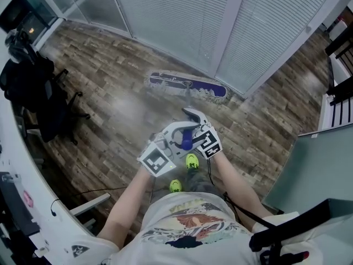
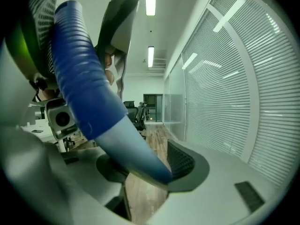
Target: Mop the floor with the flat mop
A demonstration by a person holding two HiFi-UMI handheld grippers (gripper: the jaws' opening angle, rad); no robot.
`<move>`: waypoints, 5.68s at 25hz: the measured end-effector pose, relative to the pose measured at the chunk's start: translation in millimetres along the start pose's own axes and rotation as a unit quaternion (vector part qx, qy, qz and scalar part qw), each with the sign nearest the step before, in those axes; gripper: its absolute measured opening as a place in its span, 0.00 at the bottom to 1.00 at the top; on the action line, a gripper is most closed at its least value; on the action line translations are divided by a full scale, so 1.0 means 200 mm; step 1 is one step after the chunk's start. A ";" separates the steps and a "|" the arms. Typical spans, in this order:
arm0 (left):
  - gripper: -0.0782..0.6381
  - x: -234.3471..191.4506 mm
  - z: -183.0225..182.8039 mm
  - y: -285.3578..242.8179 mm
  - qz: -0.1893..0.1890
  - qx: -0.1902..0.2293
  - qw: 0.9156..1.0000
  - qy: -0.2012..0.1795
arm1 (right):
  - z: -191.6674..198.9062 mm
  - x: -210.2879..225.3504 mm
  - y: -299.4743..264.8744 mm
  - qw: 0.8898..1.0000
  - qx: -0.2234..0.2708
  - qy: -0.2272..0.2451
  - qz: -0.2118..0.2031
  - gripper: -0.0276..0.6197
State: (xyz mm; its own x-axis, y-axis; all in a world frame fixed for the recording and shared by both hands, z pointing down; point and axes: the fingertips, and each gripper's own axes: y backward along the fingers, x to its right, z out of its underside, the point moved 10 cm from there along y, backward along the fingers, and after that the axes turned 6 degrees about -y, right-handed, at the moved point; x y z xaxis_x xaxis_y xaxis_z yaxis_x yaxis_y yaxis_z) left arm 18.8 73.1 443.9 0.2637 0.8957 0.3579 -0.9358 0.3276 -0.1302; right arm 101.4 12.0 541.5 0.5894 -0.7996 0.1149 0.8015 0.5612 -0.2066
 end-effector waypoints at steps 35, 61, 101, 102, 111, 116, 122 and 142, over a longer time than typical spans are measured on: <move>0.30 1.94 -0.86 0.52 -0.129 -0.012 0.991 0.035 | 0.34 -1.66 1.59 0.997 0.066 0.012 -0.029 0.30; 0.34 1.97 -0.49 0.43 -0.115 -0.032 0.990 0.074 | 0.60 -1.45 1.39 0.997 -0.015 -0.013 -0.081 0.34; 0.37 -0.92 0.51 -0.17 -0.058 -0.012 0.996 0.065 | -0.08 0.70 -0.66 0.997 0.020 -0.075 -0.027 0.36; 0.37 -0.95 0.52 -0.20 -0.055 -0.013 0.996 0.064 | -0.08 0.75 -0.67 0.997 0.018 -0.077 -0.027 0.36; 0.37 -1.17 0.54 -0.25 -0.087 -0.003 0.993 0.085 | -0.18 0.93 -0.80 0.993 0.028 -0.101 -0.049 0.37; 0.39 -1.07 0.53 -0.17 -0.098 -0.017 0.990 0.100 | -0.16 0.83 -0.79 0.994 0.007 -0.084 -0.074 0.38; 0.39 -0.80 0.43 -0.10 -0.105 -0.023 0.988 0.107 | -0.11 0.62 -0.61 0.993 -0.004 -0.081 -0.088 0.38; 0.39 0.65 -0.26 0.50 -0.225 -0.030 0.962 0.152 | 0.09 -0.73 0.29 0.976 0.003 -0.102 -0.192 0.40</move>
State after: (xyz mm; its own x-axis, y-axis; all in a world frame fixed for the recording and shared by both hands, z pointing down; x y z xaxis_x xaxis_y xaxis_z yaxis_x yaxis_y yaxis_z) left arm -28.6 239.0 429.2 0.7043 0.7023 0.1039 -0.6977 0.7118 -0.0810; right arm 62.3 165.2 529.6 0.2530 -0.8924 0.3738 0.9674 0.2303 -0.1050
